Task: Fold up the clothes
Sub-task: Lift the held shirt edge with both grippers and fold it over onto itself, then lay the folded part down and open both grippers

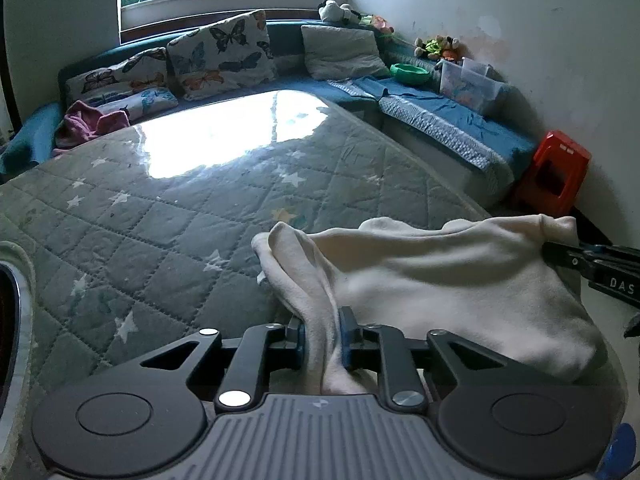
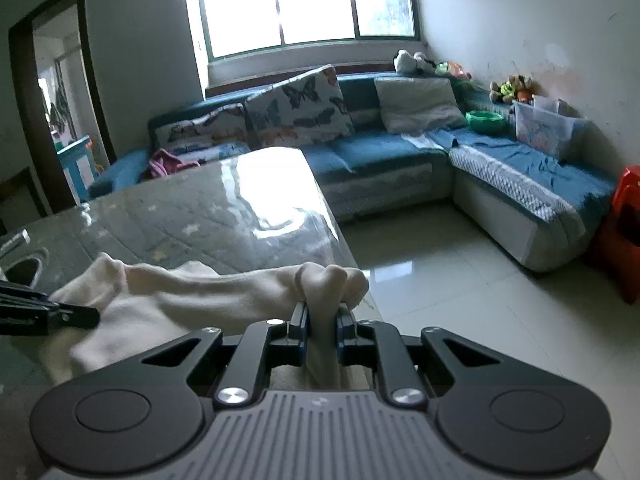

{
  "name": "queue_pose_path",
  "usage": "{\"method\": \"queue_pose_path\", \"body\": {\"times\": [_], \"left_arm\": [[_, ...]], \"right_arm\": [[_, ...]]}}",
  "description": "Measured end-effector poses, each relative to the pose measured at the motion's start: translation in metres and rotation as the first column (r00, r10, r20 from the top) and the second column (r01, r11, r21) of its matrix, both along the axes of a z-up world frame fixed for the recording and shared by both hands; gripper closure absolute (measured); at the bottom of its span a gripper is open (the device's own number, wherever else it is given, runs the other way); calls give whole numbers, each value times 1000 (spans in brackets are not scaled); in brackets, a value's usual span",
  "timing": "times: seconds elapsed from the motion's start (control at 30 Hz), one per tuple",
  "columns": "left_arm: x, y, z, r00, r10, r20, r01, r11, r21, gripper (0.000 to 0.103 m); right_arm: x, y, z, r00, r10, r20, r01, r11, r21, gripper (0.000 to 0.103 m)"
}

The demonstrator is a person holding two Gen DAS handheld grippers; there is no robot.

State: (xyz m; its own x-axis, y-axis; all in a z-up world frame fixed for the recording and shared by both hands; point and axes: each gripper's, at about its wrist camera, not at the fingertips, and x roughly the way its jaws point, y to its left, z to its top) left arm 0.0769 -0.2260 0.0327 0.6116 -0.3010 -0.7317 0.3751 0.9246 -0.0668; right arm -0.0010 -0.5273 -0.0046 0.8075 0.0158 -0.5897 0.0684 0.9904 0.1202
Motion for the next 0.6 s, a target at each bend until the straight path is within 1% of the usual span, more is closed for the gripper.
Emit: {"method": "queue_pose_path", "body": {"times": [0.03, 0.1, 0.23, 0.27, 0.37, 0.4, 0.43, 0.47, 0.5, 0.6], "left_arm": [[0, -1, 0, 1000, -1, 1, 1, 1000, 4, 82], [-1, -1, -1, 1000, 1, 1, -1, 1000, 10, 78], [-1, 0, -2, 1000, 7, 1, -7, 1000, 20, 71], [-1, 1, -2, 1000, 10, 2, -10, 1000, 24, 66], [-2, 2, -2, 1000, 16, 2, -16, 999, 31, 63], [-1, 3, -2, 1000, 20, 1, -20, 999, 32, 59], [-1, 4, -3, 1000, 25, 1, -25, 999, 34, 57], [0, 5, -2, 1000, 28, 3, -28, 999, 36, 56], [1, 5, -2, 1000, 29, 5, -30, 999, 39, 56], [5, 8, -2, 999, 36, 9, -36, 998, 45, 56]], "right_arm": [[0, 0, -2, 1000, -3, -8, 3, 1000, -4, 89], [0, -1, -5, 1000, -24, -15, 24, 1000, -16, 88], [0, -4, -4, 999, -54, -10, 53, 998, -24, 87], [0, -4, -4, 999, -52, -6, 52, 998, -27, 87], [3, -3, 1, 1000, -27, 4, 27, 999, -23, 86], [4, 0, 1, 1000, -15, 4, 15, 1000, -18, 83], [6, 3, 2, 1000, -2, 3, 2, 1000, -12, 82], [9, 6, 2, 1000, 12, 3, -11, 1000, -7, 78], [11, 9, 2, 1000, 25, 2, -25, 1000, -1, 74], [22, 21, -3, 998, 60, -20, -60, 998, 2, 69]]}}
